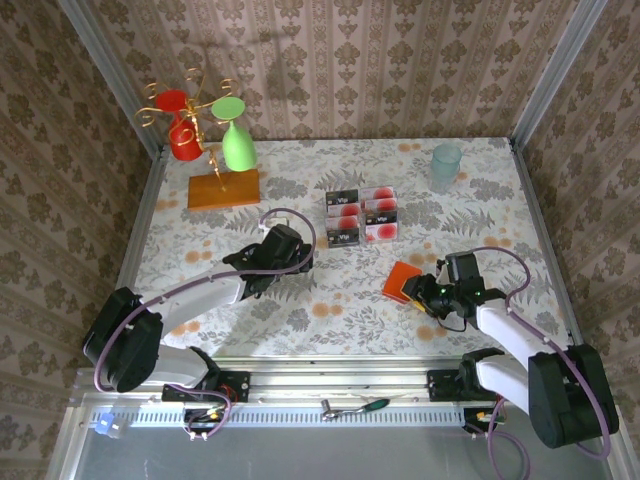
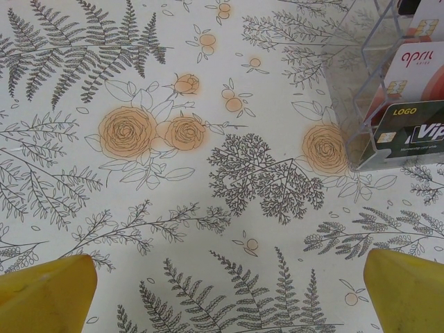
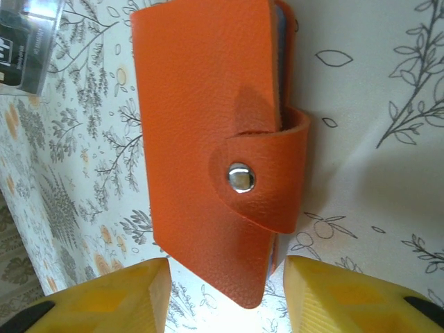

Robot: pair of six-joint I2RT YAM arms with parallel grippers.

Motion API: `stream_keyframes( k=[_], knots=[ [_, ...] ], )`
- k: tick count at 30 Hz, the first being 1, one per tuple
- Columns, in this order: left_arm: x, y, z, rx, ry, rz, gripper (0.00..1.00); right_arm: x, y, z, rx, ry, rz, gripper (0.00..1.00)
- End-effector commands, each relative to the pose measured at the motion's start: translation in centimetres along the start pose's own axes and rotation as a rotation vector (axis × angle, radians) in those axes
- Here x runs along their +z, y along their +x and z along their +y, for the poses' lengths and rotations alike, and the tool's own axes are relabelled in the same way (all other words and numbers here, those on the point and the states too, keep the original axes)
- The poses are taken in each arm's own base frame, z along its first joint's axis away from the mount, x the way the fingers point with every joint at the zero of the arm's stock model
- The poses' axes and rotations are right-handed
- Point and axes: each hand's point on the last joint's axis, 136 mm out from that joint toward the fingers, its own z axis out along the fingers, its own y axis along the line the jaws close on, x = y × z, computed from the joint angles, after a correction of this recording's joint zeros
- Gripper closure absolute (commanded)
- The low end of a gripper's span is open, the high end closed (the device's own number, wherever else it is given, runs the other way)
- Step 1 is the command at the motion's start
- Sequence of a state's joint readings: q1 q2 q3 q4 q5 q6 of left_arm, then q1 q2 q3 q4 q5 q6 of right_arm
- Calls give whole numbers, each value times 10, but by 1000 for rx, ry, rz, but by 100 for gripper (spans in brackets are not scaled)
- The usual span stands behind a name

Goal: Put the credit cards into the card holder

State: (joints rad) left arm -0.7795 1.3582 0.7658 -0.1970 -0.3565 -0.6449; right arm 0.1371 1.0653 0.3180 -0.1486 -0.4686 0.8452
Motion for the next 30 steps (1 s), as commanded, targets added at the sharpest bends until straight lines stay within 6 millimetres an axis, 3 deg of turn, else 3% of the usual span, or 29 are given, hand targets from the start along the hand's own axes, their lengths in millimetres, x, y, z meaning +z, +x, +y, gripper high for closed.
stream_keyframes(
  k=[1,8,14,15,26,27,28,30],
  knots=[
    [-7,-1,1,-10,-3,-8,0,3,-2,6,14,-34,11,57],
    [-6,0,2,-8,-8,-8,0,4,-5,11,20,-51,6,71],
    [-7,1,0,-8,2,0,0,11,-4,6,22,-40,18,100],
    [-7,1,-1,-9,6,0,0,12,-4,5,22,-38,23,100],
    [-13,3,3,-26,19,-5,0,7,-3,13,15,-77,17,100],
    [-13,4,2,-26,22,-5,0,6,-3,13,15,-75,17,98],
    [-13,3,2,-27,23,-4,0,6,-2,12,21,-72,17,82],
    [-12,4,1,-24,24,-1,0,6,-2,12,34,-77,13,69]
  ],
)
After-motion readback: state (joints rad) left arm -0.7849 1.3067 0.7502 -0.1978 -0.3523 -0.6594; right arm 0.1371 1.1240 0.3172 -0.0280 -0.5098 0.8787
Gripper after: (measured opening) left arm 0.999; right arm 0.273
